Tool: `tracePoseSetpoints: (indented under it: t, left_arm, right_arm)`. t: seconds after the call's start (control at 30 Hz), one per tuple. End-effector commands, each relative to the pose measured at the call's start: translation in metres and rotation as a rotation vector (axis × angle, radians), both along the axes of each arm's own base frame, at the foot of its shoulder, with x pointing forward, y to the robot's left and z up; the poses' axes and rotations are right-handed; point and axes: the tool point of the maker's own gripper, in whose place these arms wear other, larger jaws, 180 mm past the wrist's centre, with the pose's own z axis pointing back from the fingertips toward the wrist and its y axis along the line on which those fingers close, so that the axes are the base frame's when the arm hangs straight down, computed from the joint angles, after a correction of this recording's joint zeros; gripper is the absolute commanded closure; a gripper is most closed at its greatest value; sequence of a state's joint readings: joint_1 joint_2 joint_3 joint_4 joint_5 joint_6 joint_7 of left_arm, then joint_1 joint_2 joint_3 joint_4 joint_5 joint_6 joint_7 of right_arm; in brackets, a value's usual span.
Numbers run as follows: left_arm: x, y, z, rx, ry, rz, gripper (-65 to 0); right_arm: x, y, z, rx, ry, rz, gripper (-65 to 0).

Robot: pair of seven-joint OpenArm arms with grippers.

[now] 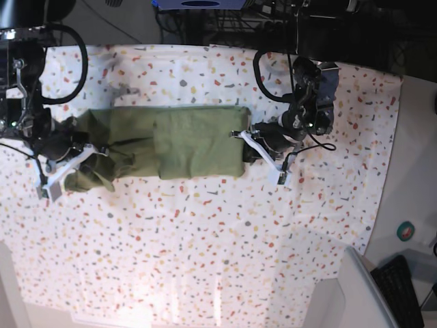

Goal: Layout the t-shirt on the table in an organized manner, then fold the t-shirt properly
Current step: 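Grasp both ends of the folded strip with both grippers, then fold the strip's end with the right gripper toward the left gripper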

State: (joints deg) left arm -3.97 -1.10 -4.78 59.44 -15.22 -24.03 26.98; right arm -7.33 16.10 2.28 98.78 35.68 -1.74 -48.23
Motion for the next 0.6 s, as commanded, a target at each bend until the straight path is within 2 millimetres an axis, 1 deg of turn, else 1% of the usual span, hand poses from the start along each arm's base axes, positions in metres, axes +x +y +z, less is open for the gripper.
tracePoseSetpoints:
  t: [0.0,0.23,0.3,0.33,0.37,0.43,0.47,0.57]
  left_arm:
    - [0.000,-0.002,0.000,0.012,0.012,-0.019,0.0]
    - [0.001,-0.001,0.001,0.014,0.007,-0.019,0.0]
    - [0.001,-0.001,0.001,0.014,0.007,-0.019,0.0]
    - [0.001,-0.001,0.001,0.014,0.007,-0.019,0.0]
    - [0.001,-0.002,0.001,0.014,0.007,-0.020,0.0]
    - [0.001,-0.002,0.001,0.014,0.006,-0.020,0.0]
    - [0.000,-0.002,0.001,0.014,0.007,-0.020,0.0]
    - [0.000,-0.001,0.000,0.016,0.009,-0.020,0.0]
  right_arm:
    - [0.008,0.007,0.012,0.009,-0.036,0.015,0.0]
    - [0.001,0.070,0.004,0.115,0.024,0.054,0.0]
    - [-0.001,0.085,0.004,0.138,0.028,0.074,0.0]
    - [-0.003,0.092,0.001,0.146,0.036,0.085,0.0]
    - [-0.001,0.100,0.001,0.156,0.037,0.096,0.0]
    - [-0.001,0.107,-0.005,0.161,0.058,0.108,0.0]
    - [-0.002,0.115,-0.007,0.169,0.068,0.120,0.0]
    - [-0.004,0.129,-0.007,0.199,0.074,0.129,0.0]
